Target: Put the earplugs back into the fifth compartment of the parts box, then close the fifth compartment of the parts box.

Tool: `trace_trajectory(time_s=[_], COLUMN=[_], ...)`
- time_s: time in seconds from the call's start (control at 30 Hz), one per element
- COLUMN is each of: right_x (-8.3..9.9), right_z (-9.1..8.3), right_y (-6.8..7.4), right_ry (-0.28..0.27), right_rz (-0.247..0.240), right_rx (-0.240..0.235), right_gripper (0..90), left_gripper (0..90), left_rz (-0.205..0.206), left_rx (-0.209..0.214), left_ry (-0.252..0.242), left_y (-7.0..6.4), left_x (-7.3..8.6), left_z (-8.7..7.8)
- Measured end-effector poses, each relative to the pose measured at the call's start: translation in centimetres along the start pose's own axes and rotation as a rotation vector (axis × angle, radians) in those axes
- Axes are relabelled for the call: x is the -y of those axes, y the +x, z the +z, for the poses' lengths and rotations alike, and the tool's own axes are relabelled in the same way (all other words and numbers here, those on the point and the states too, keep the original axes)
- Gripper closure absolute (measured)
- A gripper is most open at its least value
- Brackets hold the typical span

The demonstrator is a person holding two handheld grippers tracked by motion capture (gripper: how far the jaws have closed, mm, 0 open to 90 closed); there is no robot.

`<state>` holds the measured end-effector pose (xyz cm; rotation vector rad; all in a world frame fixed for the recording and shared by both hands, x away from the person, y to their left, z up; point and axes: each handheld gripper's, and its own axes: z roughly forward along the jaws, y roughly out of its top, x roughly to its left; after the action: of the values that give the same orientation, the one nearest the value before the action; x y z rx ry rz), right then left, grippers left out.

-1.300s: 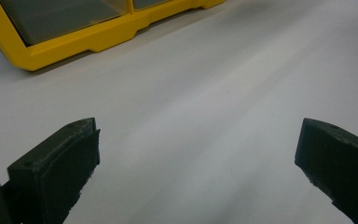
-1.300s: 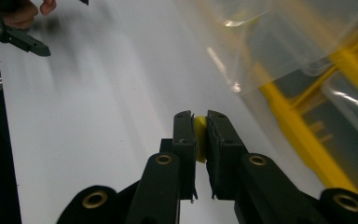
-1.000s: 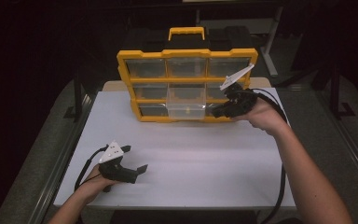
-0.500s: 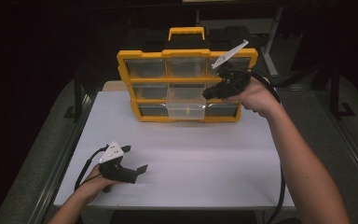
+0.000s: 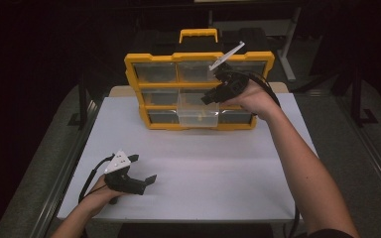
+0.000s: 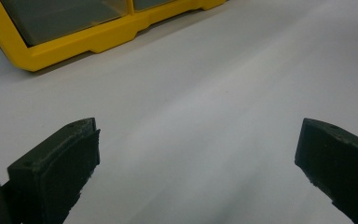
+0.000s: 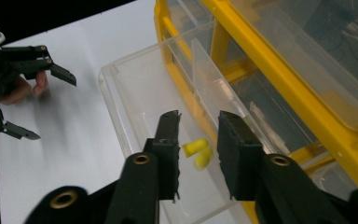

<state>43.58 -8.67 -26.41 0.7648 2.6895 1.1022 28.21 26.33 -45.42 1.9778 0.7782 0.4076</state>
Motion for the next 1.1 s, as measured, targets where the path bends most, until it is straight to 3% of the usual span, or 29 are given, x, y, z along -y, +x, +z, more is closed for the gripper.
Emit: trace_trajectory(time_s=[0.1,0.17,0.4,0.73,0.97,1.1], right_x=[0.0,0.0,0.4,1.7,2.4,2.5], right_z=[-0.4,-0.7,-1.2,0.0,1.6,2.0], right_y=[0.1,0.4,2.0,4.2,4.4,4.1], right_ry=[-0.016,-0.026,-0.048,-0.032,0.011,0.007], right_rz=[-0.001,0.0,-0.014,-0.049,-0.062,-0.061], right_rx=[-0.012,-0.024,-0.078,-0.129,-0.101,-0.087], right_gripper=[84.5,88.4,88.6,88.6,88.7,88.8], left_gripper=[0.0,0.0,0.0,0.0,0.0,0.0], left_rz=[0.001,0.001,0.0,-0.001,0.001,0.0], left_rx=[-0.001,-0.001,0.001,0.001,0.001,0.001], left_ry=[0.0,-0.001,0.003,0.002,0.002,0.001], left_y=[0.0,0.0,0.0,0.0,0.0,0.0], left_x=[0.0,0.0,0.0,0.0,0.0,0.0], left_z=[0.0,0.0,0.1,0.1,0.1,0.1])
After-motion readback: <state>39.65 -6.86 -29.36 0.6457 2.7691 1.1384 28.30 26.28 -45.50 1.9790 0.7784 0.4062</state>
